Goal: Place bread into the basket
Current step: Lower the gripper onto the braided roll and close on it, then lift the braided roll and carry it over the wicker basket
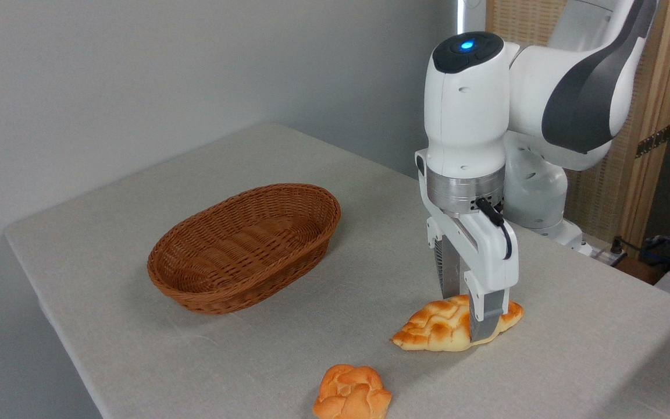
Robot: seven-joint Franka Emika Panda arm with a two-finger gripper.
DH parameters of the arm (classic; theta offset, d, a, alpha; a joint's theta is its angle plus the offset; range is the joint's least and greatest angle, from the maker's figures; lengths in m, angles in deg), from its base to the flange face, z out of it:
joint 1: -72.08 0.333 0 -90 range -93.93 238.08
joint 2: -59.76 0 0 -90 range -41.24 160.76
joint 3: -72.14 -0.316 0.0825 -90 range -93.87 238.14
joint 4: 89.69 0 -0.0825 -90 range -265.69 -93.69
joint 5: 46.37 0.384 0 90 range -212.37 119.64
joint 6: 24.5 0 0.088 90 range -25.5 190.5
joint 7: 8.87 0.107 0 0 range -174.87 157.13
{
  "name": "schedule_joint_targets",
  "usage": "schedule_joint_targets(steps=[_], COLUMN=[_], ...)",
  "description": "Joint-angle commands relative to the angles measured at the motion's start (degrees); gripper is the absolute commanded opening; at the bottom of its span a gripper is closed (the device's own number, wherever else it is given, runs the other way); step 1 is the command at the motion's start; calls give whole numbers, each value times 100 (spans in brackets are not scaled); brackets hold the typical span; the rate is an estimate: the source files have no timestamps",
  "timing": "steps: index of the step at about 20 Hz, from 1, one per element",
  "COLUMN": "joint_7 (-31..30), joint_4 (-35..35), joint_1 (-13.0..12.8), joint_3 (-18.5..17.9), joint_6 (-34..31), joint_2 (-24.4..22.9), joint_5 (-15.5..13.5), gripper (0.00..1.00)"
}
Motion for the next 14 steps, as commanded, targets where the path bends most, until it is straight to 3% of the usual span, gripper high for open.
schedule_joint_targets(steps=[1,14], joint_7=[24,24], joint_4=[-42,-16], joint_1=[-182,-191], joint_3=[-108,-126], joint_6=[160,142], joint_2=[-13,31], joint_5=[50,50], gripper=[42,42])
